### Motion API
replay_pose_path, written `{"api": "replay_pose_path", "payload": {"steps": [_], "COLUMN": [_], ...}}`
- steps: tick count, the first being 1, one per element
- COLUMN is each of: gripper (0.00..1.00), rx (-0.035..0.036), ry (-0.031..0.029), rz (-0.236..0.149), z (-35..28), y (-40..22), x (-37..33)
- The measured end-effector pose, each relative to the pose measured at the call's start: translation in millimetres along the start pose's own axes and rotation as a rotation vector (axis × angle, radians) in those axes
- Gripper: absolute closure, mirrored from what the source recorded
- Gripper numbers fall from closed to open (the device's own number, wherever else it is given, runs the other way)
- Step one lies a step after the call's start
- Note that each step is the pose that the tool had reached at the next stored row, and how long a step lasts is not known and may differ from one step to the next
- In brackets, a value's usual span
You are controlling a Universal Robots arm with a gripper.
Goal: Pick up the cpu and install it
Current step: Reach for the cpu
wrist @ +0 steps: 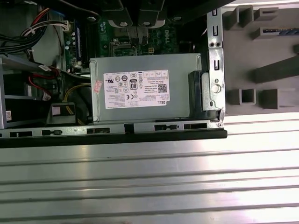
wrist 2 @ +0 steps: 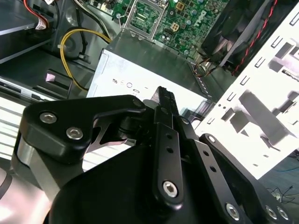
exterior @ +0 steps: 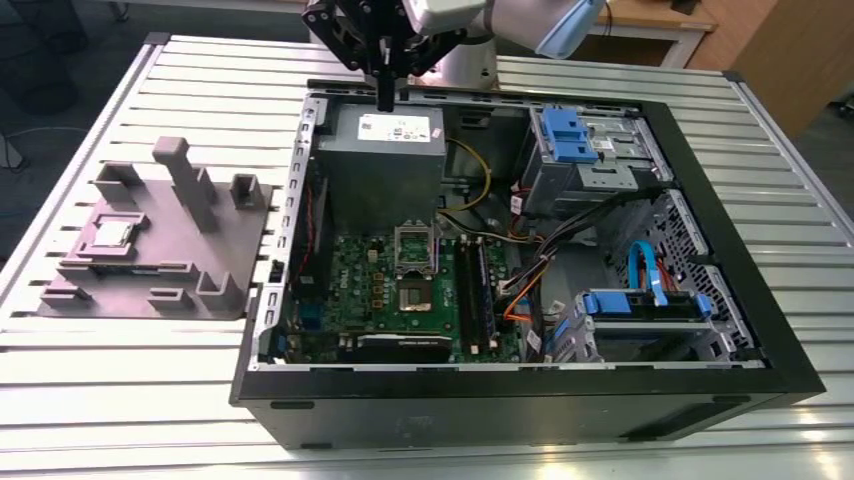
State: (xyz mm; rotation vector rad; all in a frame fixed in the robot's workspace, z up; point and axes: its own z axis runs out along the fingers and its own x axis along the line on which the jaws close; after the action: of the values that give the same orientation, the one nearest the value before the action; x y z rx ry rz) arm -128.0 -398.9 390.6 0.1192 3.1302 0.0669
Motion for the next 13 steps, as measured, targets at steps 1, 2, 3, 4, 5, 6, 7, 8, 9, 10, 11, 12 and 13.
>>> {"api": "replay_pose_path", "payload": {"steps": [1, 2, 3, 4, 5, 6, 7, 8, 9, 10, 11, 12, 13], "gripper": [0.9, 0.9, 0.9, 0.9, 0.9, 0.9, 0.9, 0.9, 0.9, 0.9, 0.9, 0.9, 0.9], "rx": [0.0, -0.0001, -0.0001, -0.0001, 0.0001, 0.0, 0.0, 0.0, 0.0001, 0.0001, 0.0002, 0.0001, 0.0001], "ry": [0.0, 0.0, 0.0, 0.0001, 0.0003, 0.0004, 0.0005, 0.0007, 0.0009, 0.0011, 0.0014, 0.0015, 0.0016], "rz": [0.0, 0.0, 0.0, 0.0, 0.0, 0.0, 0.0, 0.0, 0.0, 0.0, 0.0, 0.0, 0.0], "z": [0.1, 0.1, 0.2, 0.2, 0.2, 0.2, 0.3, 0.3, 0.3, 0.3, 0.3, 0.4, 0.5], "y": [-0.1, -0.1, -0.2, -0.2, -0.3, -0.3, -0.4, -0.4, -0.4, -0.4, -0.5, -0.5, -0.5], "x": [0.9, 1.9, 2.6, 3.3, 3.8, 4.3, 4.8, 5.3, 5.7, 5.8, 5.9, 6.1, 6.4]}}
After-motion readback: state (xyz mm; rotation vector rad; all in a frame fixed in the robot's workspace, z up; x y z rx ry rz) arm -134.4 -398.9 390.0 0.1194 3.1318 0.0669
